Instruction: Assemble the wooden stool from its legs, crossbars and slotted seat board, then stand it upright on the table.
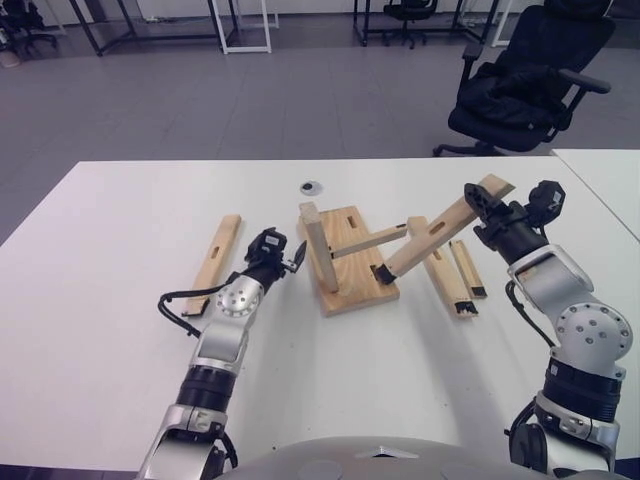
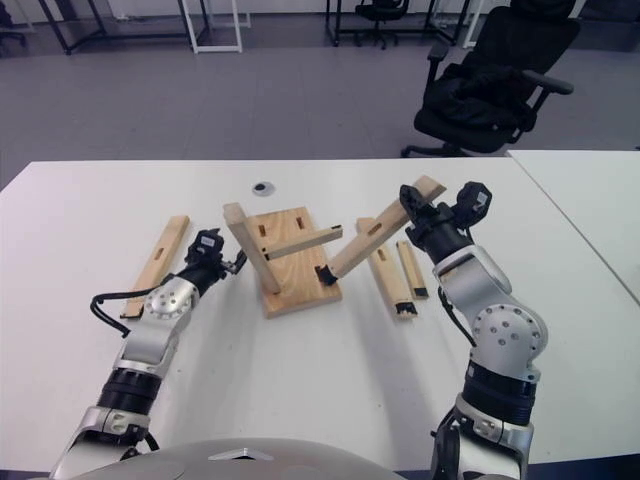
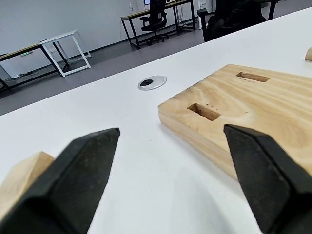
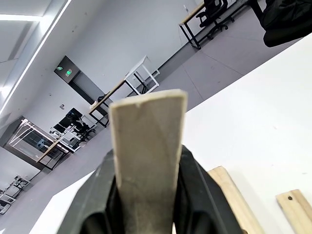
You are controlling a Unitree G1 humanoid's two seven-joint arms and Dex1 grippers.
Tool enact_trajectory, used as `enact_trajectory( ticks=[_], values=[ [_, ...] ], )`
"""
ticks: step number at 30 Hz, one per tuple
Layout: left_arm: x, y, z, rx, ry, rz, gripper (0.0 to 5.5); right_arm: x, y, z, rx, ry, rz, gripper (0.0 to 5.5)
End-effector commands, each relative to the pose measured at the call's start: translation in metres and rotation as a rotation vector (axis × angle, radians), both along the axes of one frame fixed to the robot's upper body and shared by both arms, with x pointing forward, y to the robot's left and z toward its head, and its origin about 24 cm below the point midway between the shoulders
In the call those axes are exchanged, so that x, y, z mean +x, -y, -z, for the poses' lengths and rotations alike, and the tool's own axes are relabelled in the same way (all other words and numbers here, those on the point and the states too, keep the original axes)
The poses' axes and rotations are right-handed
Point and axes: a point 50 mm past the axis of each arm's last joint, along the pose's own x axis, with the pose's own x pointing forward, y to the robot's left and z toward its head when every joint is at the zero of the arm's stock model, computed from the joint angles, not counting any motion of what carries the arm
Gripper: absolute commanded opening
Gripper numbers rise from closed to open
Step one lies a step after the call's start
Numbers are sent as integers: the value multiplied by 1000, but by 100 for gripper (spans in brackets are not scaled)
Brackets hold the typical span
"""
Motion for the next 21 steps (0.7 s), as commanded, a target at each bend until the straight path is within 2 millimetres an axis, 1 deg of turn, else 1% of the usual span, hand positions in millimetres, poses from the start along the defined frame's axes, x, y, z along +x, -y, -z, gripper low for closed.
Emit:
enact_trajectory(
  ticks=[1,4,6,8,10,13,21],
  values=[
    [8,11,4,33,-19,45,393,-9,-5,20,-54,-36,22,101],
    [10,13,14,37,-68,57,393,-11,-10,27,-30,-26,31,101],
    [10,12,21,48,-102,63,393,-11,-14,24,-20,9,28,101],
    [10,13,25,79,-124,82,393,-10,-18,16,-36,69,4,101],
    [11,13,27,91,-132,84,393,-10,-22,14,-79,86,-16,101],
    [11,11,28,107,-138,84,393,-11,-26,16,-191,83,-42,101],
    [7,8,33,120,-165,69,393,-7,-20,17,-284,72,21,101]
  ],
)
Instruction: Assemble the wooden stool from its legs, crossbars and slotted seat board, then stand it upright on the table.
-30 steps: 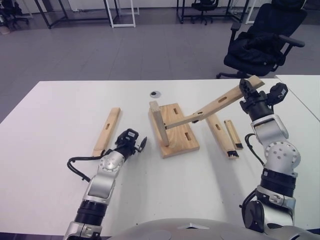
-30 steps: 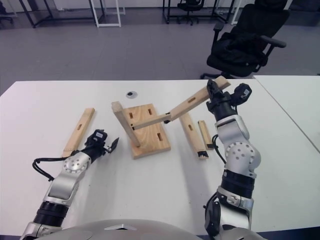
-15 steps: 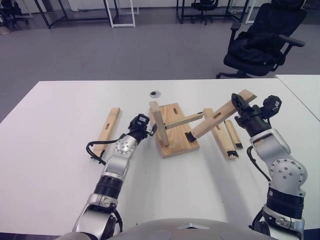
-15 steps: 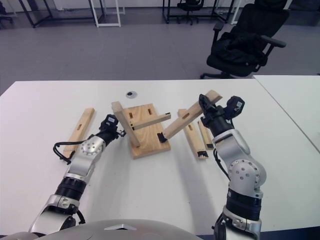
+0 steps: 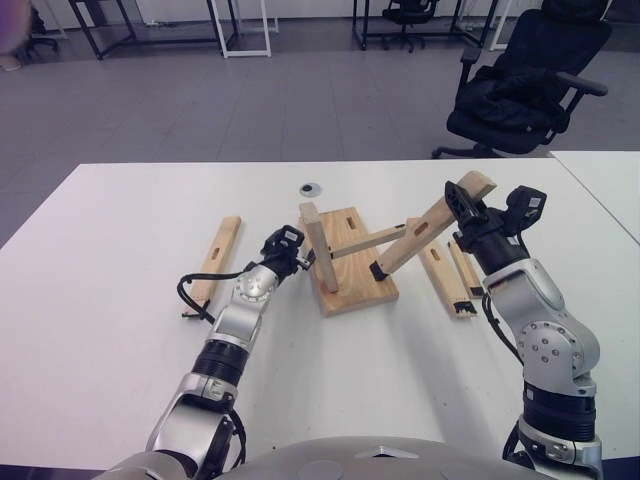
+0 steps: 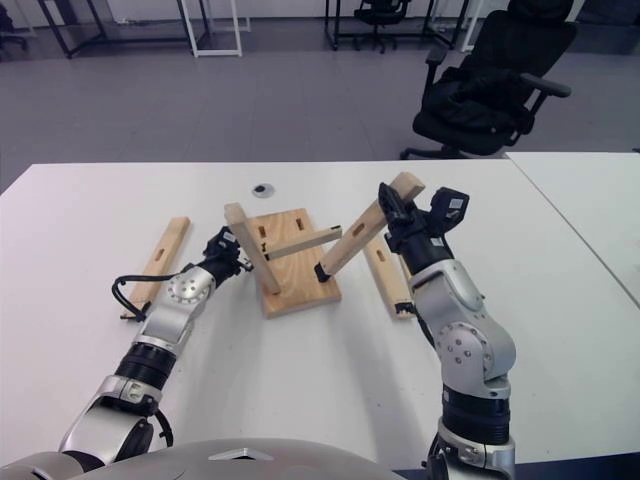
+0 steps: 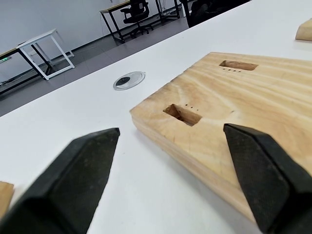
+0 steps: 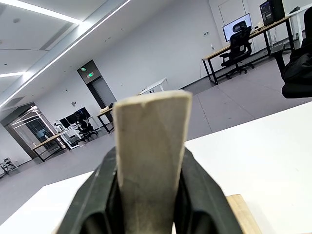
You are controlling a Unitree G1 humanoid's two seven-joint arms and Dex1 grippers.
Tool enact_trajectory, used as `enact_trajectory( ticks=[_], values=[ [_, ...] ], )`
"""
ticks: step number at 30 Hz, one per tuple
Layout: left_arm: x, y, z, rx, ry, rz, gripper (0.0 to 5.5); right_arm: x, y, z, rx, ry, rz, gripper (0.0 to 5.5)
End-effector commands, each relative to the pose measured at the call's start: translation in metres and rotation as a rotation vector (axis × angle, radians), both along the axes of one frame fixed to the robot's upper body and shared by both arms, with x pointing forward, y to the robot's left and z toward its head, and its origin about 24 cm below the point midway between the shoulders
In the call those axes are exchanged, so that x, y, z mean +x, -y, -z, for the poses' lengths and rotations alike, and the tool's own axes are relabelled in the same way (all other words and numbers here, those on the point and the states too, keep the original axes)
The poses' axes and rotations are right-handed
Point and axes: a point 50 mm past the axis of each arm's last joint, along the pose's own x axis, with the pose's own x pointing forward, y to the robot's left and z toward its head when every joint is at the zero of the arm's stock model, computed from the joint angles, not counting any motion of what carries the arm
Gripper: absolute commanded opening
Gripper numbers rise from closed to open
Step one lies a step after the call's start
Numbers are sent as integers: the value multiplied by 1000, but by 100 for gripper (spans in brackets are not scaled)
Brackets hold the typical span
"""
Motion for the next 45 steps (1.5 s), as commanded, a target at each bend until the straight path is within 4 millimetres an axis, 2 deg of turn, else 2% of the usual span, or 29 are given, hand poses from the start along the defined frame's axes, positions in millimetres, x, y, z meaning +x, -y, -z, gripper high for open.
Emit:
enact_trajectory(
  ticks=[1,3,6,8,14,19,23,24,29,30,32,34,36,39,42,45],
  values=[
    [-10,-7,22,49,-108,-18,393,2,10,16,-91,-103,74,101],
    [-10,-8,22,52,-111,-20,393,1,2,16,-151,-109,46,101],
    [-9,-5,22,51,-112,-15,393,-11,-24,23,-218,-121,-29,101],
    [-10,-3,22,49,-114,-12,393,-17,-30,28,-223,-140,-44,101],
    [-10,-2,22,47,-117,-18,393,-12,-32,33,-302,-244,-36,101],
    [-14,1,26,46,-121,-18,393,-1,-36,16,-309,-254,-58,101],
    [-12,-2,27,41,-126,-35,393,-8,-36,17,-381,-277,-96,101],
    [-11,-3,26,40,-127,-38,393,-10,-36,19,-388,-293,-104,141],
    [-10,0,20,16,-111,-50,393,-19,-35,40,-471,-414,-218,225],
    [-10,0,14,-6,-90,-75,393,-18,-36,39,-466,-403,-225,242],
    [-12,-3,-3,-65,-35,-150,393,-13,-39,24,-448,-284,-219,261],
    [-25,-5,-39,-185,53,-265,393,-11,-47,-3,-434,-81,-250,261],
    [-47,-2,-76,-308,109,-322,393,-13,-50,-16,-469,33,-294,261],
    [-70,10,-112,-435,101,-336,393,-20,-45,-12,-545,55,-315,261],
    [-70,20,-129,-459,70,-330,393,-25,-48,-3,-635,52,-342,261],
    [-61,26,-134,-416,52,-341,393,-34,-59,5,-804,78,-410,261]
  ],
)
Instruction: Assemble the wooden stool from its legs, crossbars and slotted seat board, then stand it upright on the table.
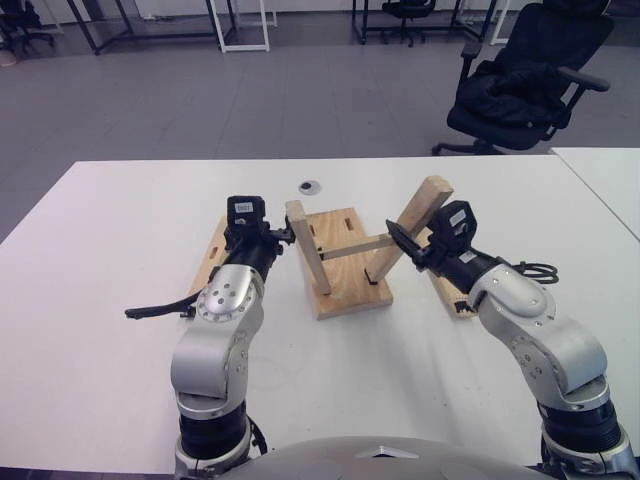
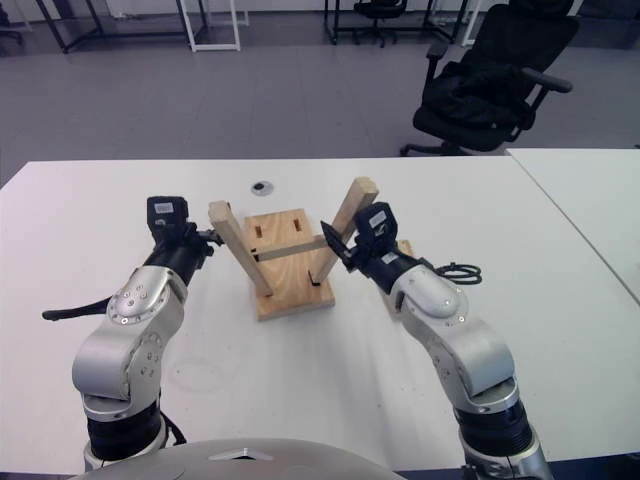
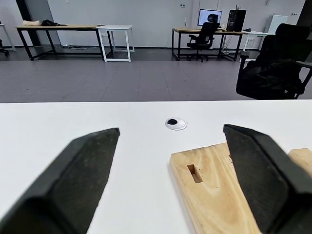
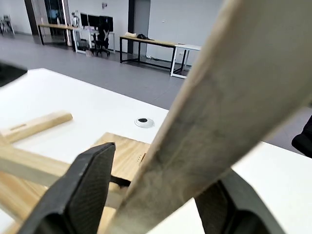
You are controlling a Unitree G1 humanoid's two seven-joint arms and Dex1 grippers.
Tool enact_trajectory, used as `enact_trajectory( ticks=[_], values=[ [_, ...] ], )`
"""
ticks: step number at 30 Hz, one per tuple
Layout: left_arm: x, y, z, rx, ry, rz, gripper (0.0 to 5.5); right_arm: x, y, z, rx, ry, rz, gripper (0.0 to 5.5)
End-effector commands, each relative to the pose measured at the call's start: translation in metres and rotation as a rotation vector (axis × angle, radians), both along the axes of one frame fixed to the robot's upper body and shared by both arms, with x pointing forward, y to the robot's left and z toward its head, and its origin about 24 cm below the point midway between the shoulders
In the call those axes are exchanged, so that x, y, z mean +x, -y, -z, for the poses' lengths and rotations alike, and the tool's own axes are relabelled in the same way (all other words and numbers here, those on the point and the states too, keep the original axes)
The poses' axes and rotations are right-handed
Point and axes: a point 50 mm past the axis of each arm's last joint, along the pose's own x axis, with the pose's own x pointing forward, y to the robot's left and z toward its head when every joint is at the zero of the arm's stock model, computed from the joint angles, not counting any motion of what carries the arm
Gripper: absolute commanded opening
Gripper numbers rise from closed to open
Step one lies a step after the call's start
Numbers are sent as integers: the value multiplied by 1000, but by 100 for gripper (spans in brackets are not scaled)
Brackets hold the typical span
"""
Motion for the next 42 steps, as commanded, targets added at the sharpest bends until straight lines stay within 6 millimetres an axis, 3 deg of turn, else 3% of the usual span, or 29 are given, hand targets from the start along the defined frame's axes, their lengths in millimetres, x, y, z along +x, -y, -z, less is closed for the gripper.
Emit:
enact_trajectory(
  ticks=[1,5,10,14,18,20,22,25,27,29,31,33,34,35,37,41,42],
  values=[
    [10,26,-10,-68,-14,38,393,-13,-19,4,-173,55,-136,261],
    [18,41,-10,-73,-24,59,393,-13,-34,-5,-162,97,-170,261],
    [21,39,-1,-54,-32,50,393,-12,-39,-9,-102,109,-148,261],
    [30,9,-22,25,96,-25,393,-7,-25,-21,48,127,-84,261],
    [31,-41,-38,82,190,-82,393,1,8,-70,313,321,-20,261],
    [33,-57,-51,83,238,-83,393,2,17,-85,389,370,-32,261],
    [34,-59,-72,66,305,-25,393,6,20,-98,422,394,-66,261],
    [24,-38,-132,-103,508,206,393,11,27,-146,563,479,-178,261],
    [8,-22,-149,-147,567,399,393,10,33,-168,647,475,-241,261],
    [7,-17,-120,-154,436,441,393,20,29,-153,630,360,-212,261],
    [13,-5,-65,-171,199,452,393,35,20,-95,610,84,-133,261],
    [26,-6,10,-144,-91,370,393,35,11,-27,511,-229,-29,261],
    [27,-10,30,-132,-149,341,393,31,7,-12,443,-277,-13,261],
    [25,-9,30,-156,-140,344,393,29,3,-11,419,-275,-31,261],
    [23,-4,10,-183,-53,371,393,34,6,-27,430,-188,-46,261],
    [30,-6,-40,-193,156,368,393,43,15,-71,568,-2,-58,261],
    [34,-13,-62,-200,255,348,393,45,19,-85,614,55,-63,261]
  ],
)
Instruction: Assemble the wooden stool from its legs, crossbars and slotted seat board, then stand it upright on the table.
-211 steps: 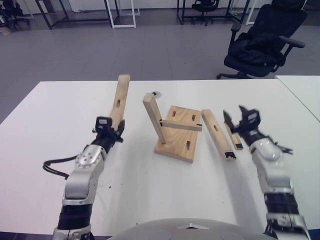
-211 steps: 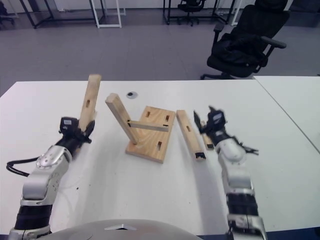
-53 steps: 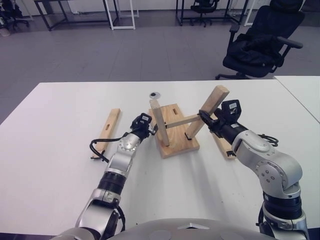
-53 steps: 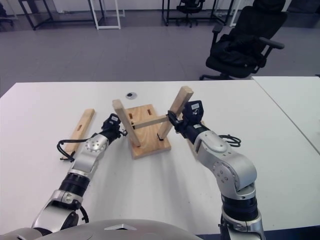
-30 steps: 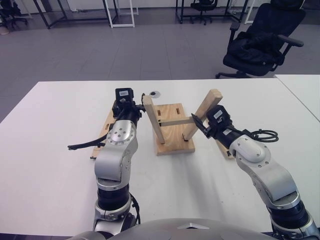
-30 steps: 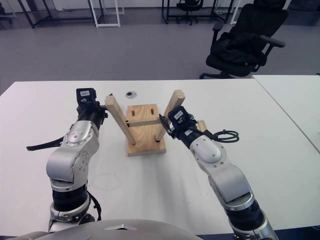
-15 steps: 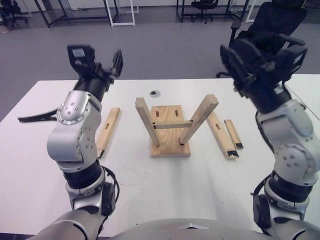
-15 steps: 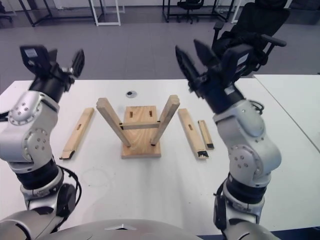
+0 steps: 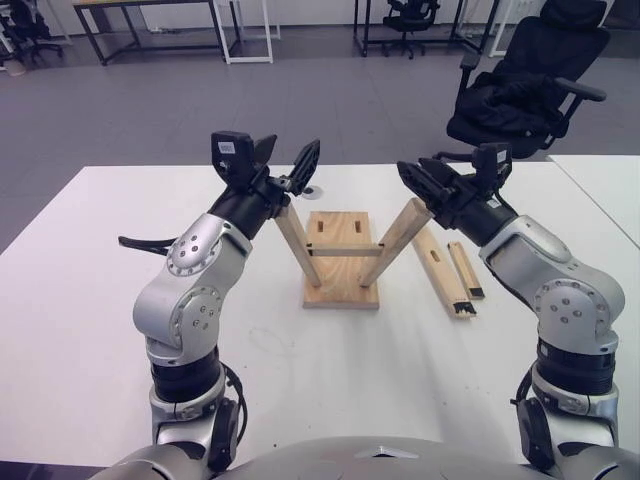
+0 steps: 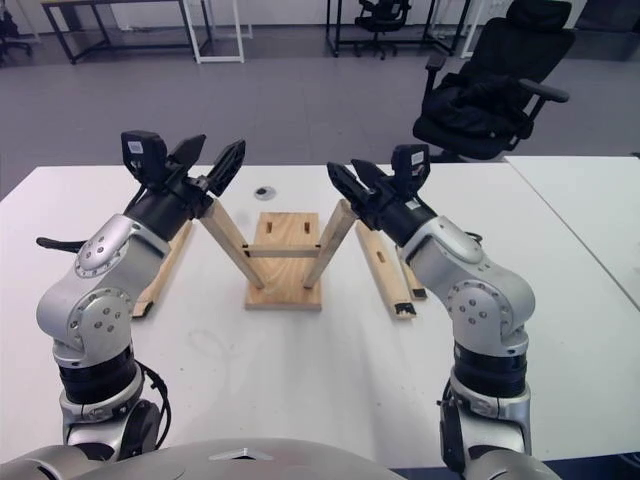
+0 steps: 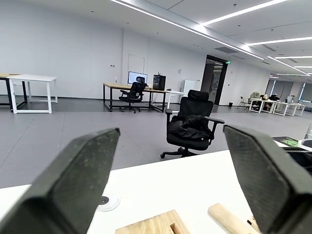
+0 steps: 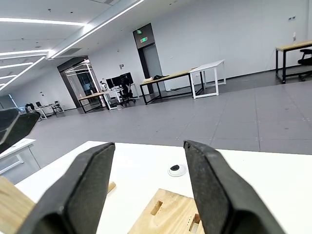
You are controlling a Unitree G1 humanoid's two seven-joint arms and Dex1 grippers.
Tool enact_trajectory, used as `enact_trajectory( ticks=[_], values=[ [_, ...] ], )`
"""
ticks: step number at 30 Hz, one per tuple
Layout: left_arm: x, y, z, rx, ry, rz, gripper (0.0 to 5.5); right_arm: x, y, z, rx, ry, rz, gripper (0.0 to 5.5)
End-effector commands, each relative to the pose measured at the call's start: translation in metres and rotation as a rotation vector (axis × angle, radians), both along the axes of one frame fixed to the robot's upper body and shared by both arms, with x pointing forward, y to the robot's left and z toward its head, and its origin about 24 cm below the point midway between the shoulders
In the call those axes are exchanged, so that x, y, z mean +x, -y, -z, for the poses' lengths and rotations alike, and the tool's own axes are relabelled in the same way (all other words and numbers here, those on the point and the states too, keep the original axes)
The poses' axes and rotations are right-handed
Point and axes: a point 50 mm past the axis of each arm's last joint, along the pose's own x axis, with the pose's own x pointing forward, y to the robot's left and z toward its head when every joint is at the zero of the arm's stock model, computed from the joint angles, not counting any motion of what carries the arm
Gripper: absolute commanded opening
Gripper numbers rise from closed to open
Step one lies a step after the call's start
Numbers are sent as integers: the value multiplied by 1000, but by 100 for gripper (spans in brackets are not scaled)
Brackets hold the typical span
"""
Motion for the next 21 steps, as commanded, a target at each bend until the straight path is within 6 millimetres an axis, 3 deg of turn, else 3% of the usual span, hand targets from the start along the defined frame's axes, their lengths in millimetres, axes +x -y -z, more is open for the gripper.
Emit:
enact_trajectory(
  ticks=[1,2,4,7,9,10,12,13,15,17,19,21],
  values=[
    [12,-16,-38,-53,105,-56,393,10,12,-44,146,155,31,261],
    [13,-23,-58,-87,187,-68,393,15,18,-51,163,178,52,261],
    [10,-37,-85,-150,306,-81,393,29,19,-40,18,161,74,261],
    [12,-64,-76,-107,268,-157,393,29,4,27,-450,126,-77,261],
    [9,-91,-43,49,153,-267,393,5,-2,54,-651,181,-287,261],
    [2,-109,-14,124,48,-330,393,-11,-7,50,-613,228,-396,261],
    [-40,-143,50,330,-208,-353,393,-46,-29,26,-448,349,-619,261],
    [-62,-150,64,411,-290,-270,393,-58,-42,21,-390,382,-692,261],
    [-74,-151,68,564,-343,-112,393,-67,-65,21,-297,391,-725,261],
    [-79,-150,72,706,-387,-28,393,-44,-55,23,-343,371,-571,261],
    [-93,-132,90,864,-437,143,393,-5,-17,32,-494,291,-351,261],
    [-98,-105,115,947,-442,332,393,24,16,62,-697,127,-215,261]
  ],
)
